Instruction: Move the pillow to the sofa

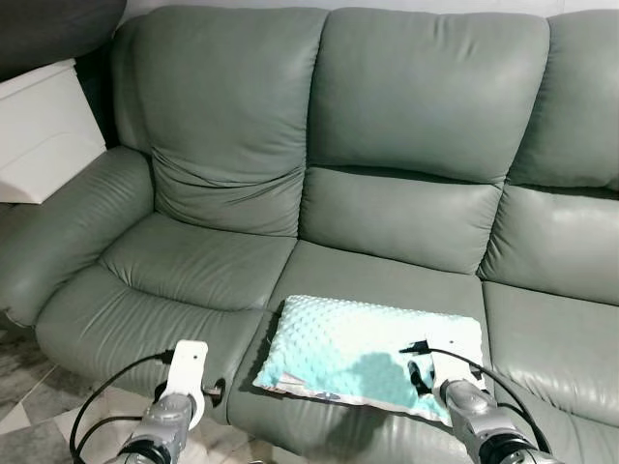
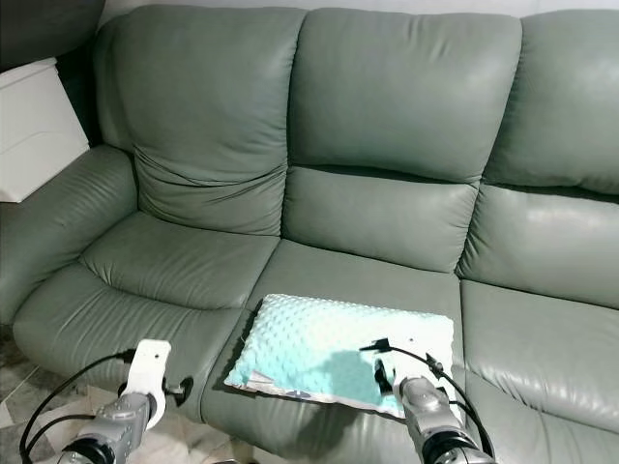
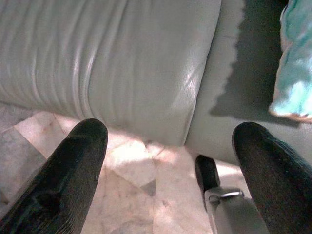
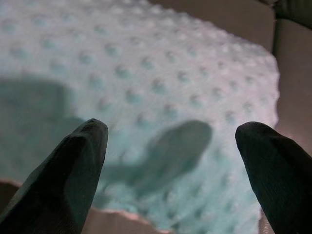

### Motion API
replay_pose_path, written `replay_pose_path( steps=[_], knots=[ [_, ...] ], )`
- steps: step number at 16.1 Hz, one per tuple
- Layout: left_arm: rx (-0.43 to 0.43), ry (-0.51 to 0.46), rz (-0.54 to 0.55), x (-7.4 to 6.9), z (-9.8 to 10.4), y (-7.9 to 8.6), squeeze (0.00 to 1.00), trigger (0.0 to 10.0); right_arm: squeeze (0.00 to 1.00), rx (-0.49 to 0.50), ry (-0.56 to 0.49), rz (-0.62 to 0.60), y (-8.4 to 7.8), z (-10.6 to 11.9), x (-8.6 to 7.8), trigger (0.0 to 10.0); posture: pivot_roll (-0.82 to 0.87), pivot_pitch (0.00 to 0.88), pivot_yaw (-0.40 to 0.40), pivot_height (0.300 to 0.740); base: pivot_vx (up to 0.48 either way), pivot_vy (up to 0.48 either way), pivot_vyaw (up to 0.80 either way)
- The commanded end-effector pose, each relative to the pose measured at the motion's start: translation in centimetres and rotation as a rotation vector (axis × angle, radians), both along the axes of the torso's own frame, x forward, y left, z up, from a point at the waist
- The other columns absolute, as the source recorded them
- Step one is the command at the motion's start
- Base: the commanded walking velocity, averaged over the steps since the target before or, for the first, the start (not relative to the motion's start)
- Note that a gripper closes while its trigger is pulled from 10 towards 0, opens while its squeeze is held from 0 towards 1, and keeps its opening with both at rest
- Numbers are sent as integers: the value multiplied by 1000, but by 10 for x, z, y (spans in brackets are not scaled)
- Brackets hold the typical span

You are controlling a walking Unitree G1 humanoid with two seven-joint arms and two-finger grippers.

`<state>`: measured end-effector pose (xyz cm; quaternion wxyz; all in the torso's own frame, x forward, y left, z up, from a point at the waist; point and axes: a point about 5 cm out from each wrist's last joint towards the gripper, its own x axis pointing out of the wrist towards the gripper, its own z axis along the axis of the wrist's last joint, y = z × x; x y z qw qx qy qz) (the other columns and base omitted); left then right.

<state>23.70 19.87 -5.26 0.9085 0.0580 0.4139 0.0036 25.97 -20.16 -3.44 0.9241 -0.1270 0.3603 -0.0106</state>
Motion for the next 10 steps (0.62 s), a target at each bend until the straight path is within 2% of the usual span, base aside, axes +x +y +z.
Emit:
replay_pose_path(
  steps=[1, 4, 7, 10],
  knots=[
    [21, 23, 14, -5, -2, 7, 0, 10000, 0, 0, 5, 21, 0, -1, -2, 10000, -73, 0, 52, 740, 0, 0, 0],
    [27, 49, 20, -16, -8, 13, 0, 10000, 0, -13, -15, 66, 1, 2, 2, 10000, -73, 0, 46, 740, 0, 0, 0],
    [46, 84, 31, -28, -13, 21, 0, 10000, 0, -7, -36, 95, 3, 4, 5, 10000, -71, 0, 40, 740, 0, 0, 746],
    [41, 91, 51, -32, -15, 23, 0, 10000, 0, -6, -3, 111, 4, -3, -4, 10000, -64, 0, 33, 740, 0, 0, 800]
  ],
)
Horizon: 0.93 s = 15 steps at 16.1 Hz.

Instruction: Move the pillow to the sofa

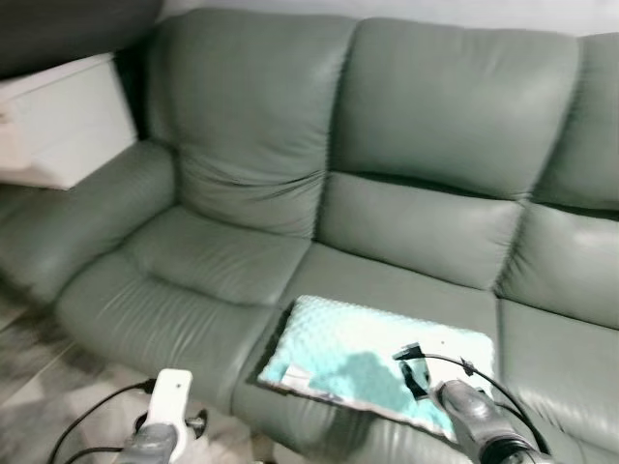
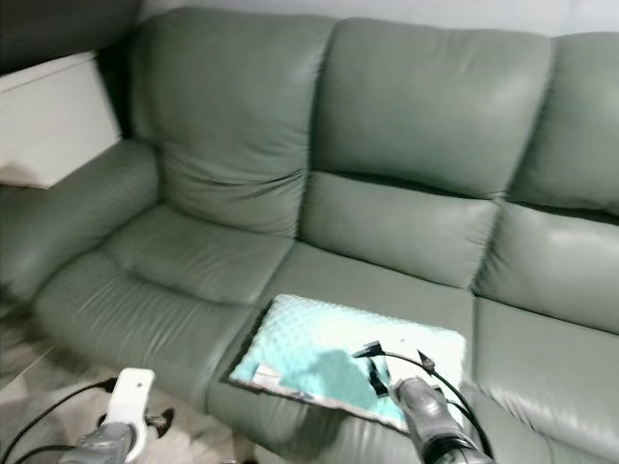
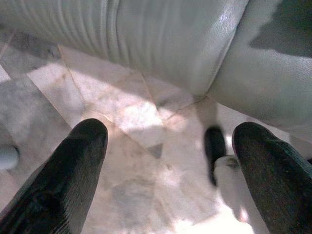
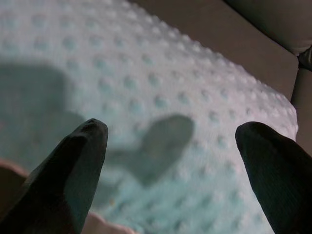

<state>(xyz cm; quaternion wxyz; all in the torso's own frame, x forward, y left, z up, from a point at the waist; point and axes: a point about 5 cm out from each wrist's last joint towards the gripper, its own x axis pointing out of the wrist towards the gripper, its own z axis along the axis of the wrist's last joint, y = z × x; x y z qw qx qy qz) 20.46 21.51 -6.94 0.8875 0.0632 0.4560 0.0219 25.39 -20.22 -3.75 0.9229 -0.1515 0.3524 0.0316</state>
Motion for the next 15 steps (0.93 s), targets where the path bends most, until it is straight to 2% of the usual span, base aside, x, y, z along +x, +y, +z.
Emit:
replay_pose_path(
  steps=[1, 6, 15],
  knots=[
    [13, -5, 23, 0, 2, 7, 0, 10000, 0, 10, 1, 20, 6, 0, 1, 10000, -54, 0, 28, 740, 0, 0, 800],
    [16, -13, 38, 3, 4, 10, 0, 10000, 0, 17, -12, 16, 8, 2, 5, 10000, -56, 0, 37, 740, 0, 0, 800],
    [19, 20, 45, -7, -2, 11, 0, 10000, 0, 13, -29, 21, 9, 4, 6, 10000, -51, 0, 43, 740, 0, 0, 800]
  ],
)
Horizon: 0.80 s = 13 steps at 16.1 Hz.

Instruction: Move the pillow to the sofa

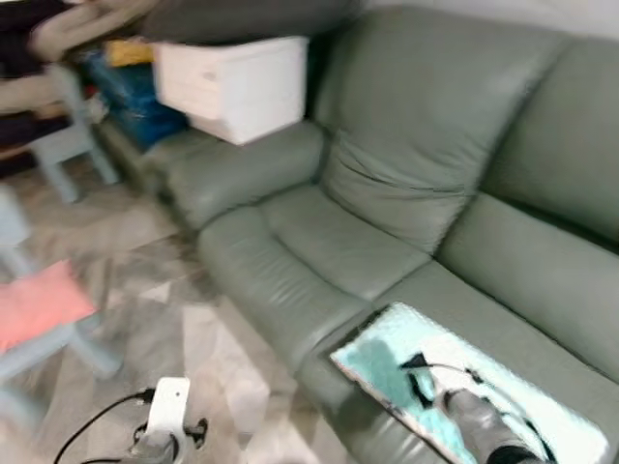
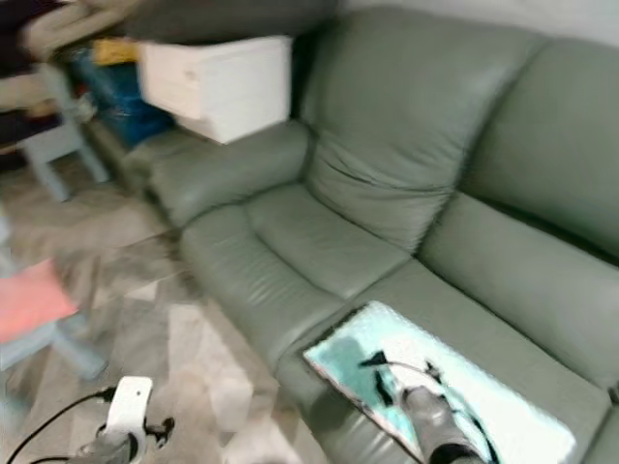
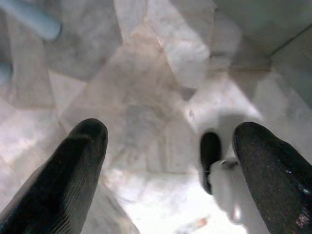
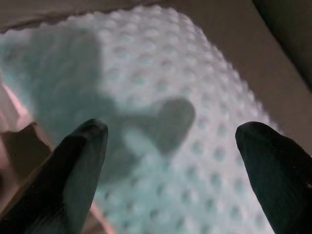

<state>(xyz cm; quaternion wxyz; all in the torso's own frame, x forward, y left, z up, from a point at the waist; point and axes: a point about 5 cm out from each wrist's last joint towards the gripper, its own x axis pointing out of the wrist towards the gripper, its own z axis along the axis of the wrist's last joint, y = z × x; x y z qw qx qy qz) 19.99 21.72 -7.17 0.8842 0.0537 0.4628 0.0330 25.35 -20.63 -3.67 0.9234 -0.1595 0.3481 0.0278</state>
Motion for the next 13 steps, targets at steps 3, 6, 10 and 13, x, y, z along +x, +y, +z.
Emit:
replay_pose_path(
  steps=[3, 6, 10, 13],
  knots=[
    [26, 14, 29, -6, 0, 12, 0, 10000, 0, 31, -21, 20, 14, 3, 7, 10000, -45, 0, 43, 740, 0, 0, 800],
    [25, 27, 33, -10, -2, 13, 0, 10000, 0, 33, -19, 12, 14, 2, 6, 10000, -45, 0, 46, 740, 0, 0, 800],
    [19, 34, 31, -12, -4, 11, 0, 10000, 0, 32, -20, 21, 16, 2, 6, 10000, -49, 0, 51, 740, 0, 0, 800],
    [21, 37, 27, -13, -4, 10, 0, 10000, 0, 48, -26, 16, 17, 2, 5, 10000, -50, 0, 56, 740, 0, 0, 533]
  ],
)
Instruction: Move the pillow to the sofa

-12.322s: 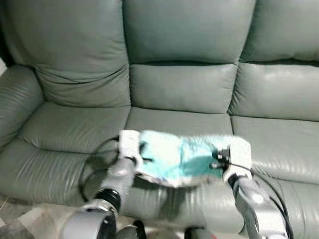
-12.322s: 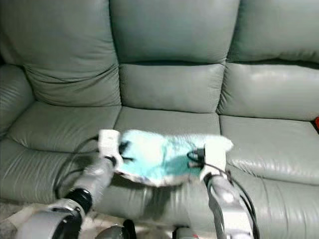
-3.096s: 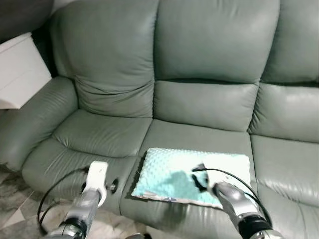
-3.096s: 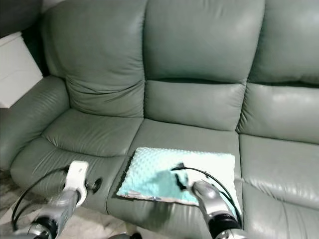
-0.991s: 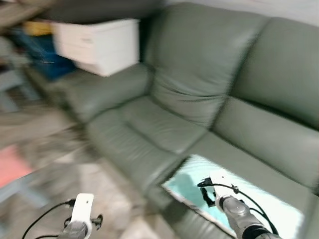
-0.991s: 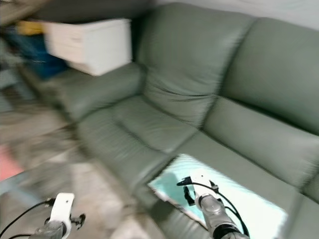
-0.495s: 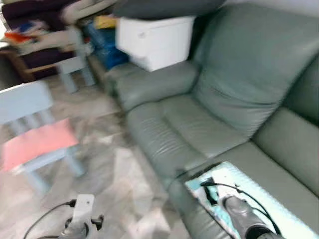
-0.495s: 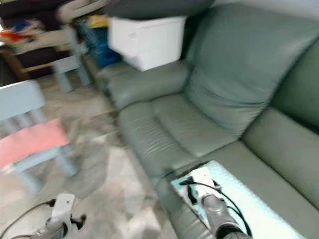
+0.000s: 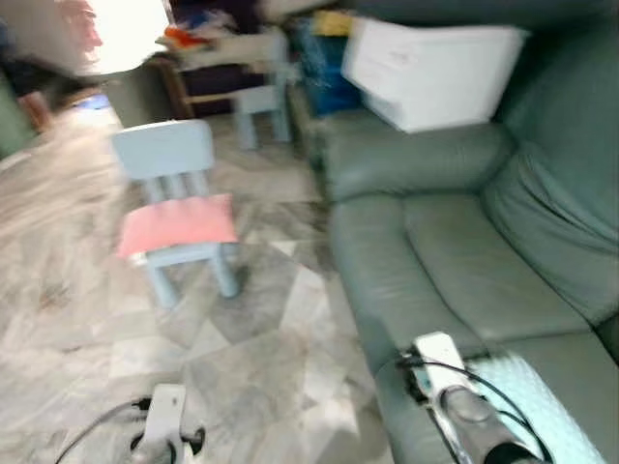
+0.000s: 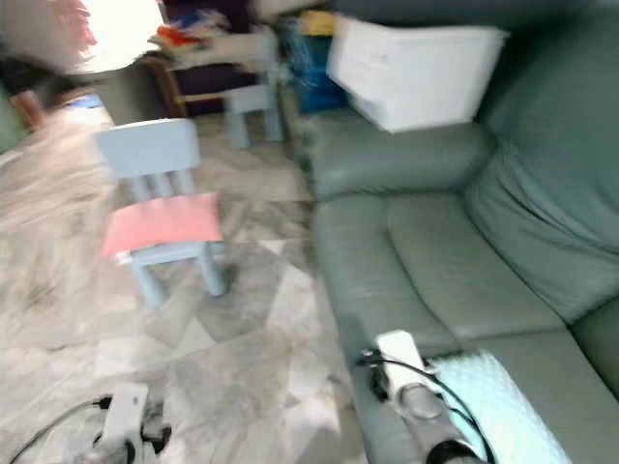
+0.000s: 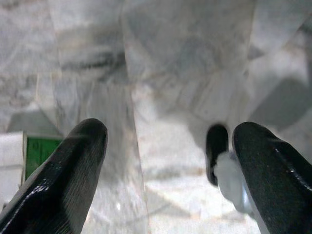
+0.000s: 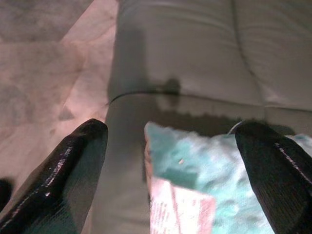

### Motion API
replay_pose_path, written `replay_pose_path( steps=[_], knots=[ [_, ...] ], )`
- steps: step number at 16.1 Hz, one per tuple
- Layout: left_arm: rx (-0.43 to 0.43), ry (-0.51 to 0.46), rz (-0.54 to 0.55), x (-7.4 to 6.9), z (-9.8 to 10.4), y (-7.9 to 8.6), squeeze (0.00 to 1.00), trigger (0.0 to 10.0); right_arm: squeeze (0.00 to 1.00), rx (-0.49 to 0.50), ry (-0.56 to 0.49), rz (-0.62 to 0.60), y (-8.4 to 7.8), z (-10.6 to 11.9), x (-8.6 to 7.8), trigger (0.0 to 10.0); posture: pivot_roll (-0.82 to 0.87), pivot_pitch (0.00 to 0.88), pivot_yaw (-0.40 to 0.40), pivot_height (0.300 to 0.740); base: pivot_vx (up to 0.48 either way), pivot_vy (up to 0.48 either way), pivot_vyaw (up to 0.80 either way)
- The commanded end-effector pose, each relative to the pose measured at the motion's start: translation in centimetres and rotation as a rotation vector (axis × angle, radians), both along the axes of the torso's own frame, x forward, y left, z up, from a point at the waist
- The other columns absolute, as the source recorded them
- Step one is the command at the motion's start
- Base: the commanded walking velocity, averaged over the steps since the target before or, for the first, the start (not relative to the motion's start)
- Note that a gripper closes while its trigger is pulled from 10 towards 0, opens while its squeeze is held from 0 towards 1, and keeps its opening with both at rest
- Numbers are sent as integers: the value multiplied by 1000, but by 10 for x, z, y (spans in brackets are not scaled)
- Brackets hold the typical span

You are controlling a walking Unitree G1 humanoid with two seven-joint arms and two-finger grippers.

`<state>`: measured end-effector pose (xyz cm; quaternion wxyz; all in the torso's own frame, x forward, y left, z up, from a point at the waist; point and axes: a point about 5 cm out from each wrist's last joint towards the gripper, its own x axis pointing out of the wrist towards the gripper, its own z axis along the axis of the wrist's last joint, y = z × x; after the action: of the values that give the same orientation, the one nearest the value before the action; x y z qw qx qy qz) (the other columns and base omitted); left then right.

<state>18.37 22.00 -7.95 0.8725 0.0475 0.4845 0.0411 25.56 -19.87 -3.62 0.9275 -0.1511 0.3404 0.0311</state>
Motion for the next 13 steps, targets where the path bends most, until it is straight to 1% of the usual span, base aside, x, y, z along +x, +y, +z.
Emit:
replay_pose_path(
  steps=[1, 13],
  knots=[
    [27, -9, -1, 4, 3, 7, 0, 10000, 0, 28, -11, 14, 10, 1, 3, 10000, -50, 0, 56, 740, 0, 0, 0],
    [22, -4, -1, 3, 3, 5, 0, 10000, 0, 20, -10, 14, 9, 1, 3, 10000, -61, 0, 59, 740, 0, 473, 0]
  ],
)
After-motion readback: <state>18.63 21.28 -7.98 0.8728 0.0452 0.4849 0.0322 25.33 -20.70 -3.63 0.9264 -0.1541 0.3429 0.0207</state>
